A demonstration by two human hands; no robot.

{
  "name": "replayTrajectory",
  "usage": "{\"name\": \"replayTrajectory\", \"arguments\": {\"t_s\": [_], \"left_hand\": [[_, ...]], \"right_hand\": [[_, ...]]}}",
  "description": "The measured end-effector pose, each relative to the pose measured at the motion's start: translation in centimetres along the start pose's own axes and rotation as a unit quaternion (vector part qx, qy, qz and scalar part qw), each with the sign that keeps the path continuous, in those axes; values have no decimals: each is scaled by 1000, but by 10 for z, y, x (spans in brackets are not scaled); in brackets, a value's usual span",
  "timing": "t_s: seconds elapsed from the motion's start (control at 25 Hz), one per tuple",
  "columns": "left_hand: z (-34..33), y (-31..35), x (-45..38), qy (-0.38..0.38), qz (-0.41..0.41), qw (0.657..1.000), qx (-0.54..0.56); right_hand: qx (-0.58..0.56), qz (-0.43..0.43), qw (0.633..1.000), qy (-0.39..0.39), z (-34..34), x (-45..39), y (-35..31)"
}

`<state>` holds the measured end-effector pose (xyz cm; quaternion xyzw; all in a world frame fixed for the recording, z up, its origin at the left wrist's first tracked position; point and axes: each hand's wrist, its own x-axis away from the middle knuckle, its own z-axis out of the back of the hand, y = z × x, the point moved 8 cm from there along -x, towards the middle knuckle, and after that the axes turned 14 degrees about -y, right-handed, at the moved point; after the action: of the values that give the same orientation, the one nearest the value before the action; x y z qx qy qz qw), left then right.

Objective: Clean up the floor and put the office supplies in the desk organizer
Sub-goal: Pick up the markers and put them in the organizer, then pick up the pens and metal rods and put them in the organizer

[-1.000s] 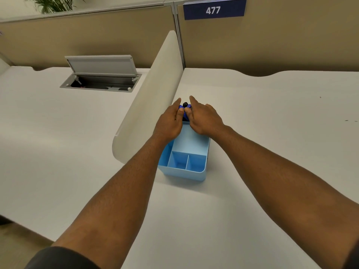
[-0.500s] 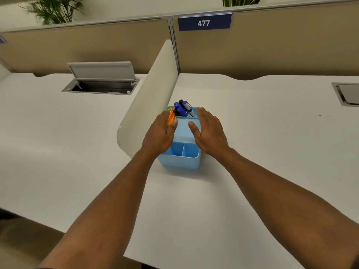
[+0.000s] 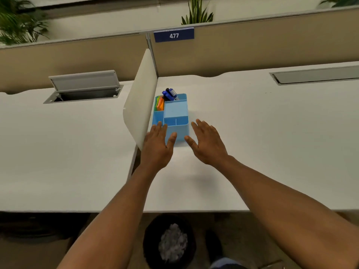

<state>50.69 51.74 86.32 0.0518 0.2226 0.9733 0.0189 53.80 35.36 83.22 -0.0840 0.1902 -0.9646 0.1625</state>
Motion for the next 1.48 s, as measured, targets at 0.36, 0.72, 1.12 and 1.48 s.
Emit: {"name": "replayTrajectory", "arguments": {"t_s": [0.36, 0.72, 1.12, 1.48], "left_hand": [[-52, 30, 134, -77, -79, 992, -62], [-126, 146, 224, -114, -226, 961, -107], [-226, 227, 361, -158, -252, 945, -133], [-300, 257, 430, -213, -233, 942, -110]], "right_hand": [[21, -120, 992, 30, -21, 192, 2], [58, -248, 964, 84, -15, 370, 60], [54, -320, 941, 101, -37, 563, 135], [1, -351, 934, 69, -88, 673, 201]]}}
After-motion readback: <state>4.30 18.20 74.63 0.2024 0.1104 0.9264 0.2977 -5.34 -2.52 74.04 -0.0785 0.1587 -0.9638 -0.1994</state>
